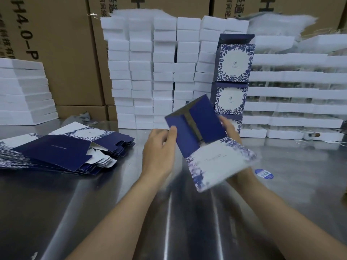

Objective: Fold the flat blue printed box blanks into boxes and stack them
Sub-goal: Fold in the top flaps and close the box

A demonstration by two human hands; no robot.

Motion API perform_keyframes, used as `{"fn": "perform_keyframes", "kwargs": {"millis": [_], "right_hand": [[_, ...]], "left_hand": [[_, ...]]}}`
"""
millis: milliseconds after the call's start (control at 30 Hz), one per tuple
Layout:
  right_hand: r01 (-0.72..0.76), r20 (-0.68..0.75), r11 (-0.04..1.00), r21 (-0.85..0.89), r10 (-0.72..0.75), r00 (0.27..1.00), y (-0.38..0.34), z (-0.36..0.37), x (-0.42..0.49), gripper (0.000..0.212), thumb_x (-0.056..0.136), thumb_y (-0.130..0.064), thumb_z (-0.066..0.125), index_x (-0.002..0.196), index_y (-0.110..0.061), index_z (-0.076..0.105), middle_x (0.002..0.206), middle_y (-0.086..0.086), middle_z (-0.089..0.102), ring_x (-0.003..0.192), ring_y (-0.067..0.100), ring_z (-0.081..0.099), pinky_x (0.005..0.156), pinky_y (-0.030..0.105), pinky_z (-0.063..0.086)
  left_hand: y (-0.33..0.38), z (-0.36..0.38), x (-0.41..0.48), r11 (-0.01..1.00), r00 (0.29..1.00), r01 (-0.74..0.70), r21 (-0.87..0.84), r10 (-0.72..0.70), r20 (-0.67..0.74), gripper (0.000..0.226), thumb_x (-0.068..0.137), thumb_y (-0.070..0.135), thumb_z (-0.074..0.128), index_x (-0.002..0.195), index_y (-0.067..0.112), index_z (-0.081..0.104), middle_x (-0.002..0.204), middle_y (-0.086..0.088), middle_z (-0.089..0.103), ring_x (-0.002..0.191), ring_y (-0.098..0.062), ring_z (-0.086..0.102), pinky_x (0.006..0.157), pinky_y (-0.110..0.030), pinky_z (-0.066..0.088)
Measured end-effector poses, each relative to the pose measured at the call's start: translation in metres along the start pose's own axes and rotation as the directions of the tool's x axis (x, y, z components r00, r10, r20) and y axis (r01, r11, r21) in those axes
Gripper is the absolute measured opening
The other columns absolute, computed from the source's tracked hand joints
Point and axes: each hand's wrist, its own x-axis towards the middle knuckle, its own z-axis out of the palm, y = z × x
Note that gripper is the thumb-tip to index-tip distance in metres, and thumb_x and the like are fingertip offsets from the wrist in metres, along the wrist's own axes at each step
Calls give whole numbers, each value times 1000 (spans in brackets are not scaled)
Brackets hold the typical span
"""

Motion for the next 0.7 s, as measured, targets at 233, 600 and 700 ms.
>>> {"fn": "perform_keyframes", "kwargs": {"millis": [233, 600, 700], "right_hand": [[166, -127, 979, 115, -151, 980, -14, -1, 6, 51, 97, -46, 72, 142, -50, 47, 135, -21, 64, 124, 6, 61, 104, 42, 50], [23, -179, 998, 58, -12, 984, -16, -2, 10, 54, 110, -48, 44, 63, -22, 41, 89, 7, 55, 87, 5, 49, 76, 27, 36], [39, -215, 996, 81, -21, 976, -15, 0, 11, 46, 108, -42, 51, 66, -26, 43, 88, 3, 53, 80, 4, 49, 76, 31, 38]], "left_hand": [[9, 2, -4, 948, 999, -34, -316, 45, 27, 41, 106, 65, 30, 115, 41, 62, 115, 22, 71, 104, -3, 69, 94, -47, 56], [-1, 9, -8, 997, 994, -73, -24, 75, 74, 35, 99, 70, 50, 78, 44, 58, 107, 16, 53, 96, 9, 57, 75, -7, 36], [-7, 13, -5, 997, 996, -69, -35, 71, 59, 29, 103, 58, 55, 86, 36, 61, 110, 16, 54, 95, 8, 58, 78, -14, 41]]}}
